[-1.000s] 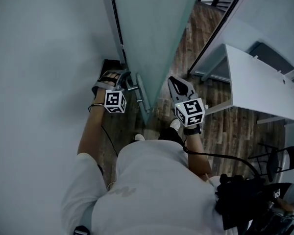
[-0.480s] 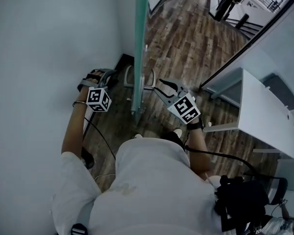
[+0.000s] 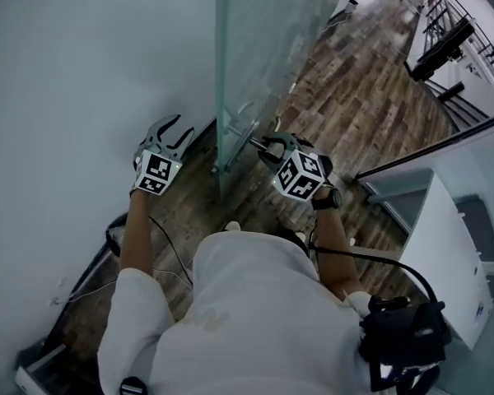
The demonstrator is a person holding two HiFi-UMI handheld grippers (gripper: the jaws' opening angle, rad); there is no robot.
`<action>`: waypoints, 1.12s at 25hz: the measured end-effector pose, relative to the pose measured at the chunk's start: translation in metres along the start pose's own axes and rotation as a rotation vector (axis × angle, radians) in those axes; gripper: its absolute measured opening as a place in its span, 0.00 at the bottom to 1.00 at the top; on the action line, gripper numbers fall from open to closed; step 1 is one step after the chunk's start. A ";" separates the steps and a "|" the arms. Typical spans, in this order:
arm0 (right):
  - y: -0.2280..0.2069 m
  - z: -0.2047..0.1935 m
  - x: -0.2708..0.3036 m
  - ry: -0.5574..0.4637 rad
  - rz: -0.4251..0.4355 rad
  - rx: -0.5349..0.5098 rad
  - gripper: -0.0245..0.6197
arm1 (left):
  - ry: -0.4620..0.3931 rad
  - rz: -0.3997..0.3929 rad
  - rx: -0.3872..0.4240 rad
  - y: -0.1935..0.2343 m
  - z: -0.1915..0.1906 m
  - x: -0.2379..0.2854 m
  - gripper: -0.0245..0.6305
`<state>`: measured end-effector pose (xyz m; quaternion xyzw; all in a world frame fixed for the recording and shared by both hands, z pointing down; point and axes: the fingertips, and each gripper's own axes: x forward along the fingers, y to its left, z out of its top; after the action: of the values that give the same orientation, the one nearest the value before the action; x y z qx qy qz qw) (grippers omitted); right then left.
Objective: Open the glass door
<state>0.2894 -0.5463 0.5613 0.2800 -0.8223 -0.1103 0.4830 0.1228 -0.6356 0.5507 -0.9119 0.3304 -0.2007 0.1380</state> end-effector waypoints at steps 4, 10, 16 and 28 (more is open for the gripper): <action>-0.005 0.025 0.031 0.033 0.048 -0.042 0.24 | -0.038 0.142 -0.203 0.030 -0.021 -0.041 0.26; -0.004 0.028 0.030 0.012 0.037 -0.040 0.24 | -0.019 0.335 -0.332 0.010 -0.031 -0.084 0.11; -0.008 0.054 0.047 0.014 0.011 -0.021 0.24 | -0.055 0.459 -0.458 -0.001 -0.023 -0.119 0.04; -0.040 0.122 0.119 -0.029 0.054 -0.035 0.23 | -0.062 0.654 -0.580 0.045 -0.042 -0.125 0.04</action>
<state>0.1544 -0.6577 0.5679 0.2478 -0.8344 -0.1157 0.4786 -0.0085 -0.5921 0.5360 -0.7658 0.6402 -0.0180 -0.0576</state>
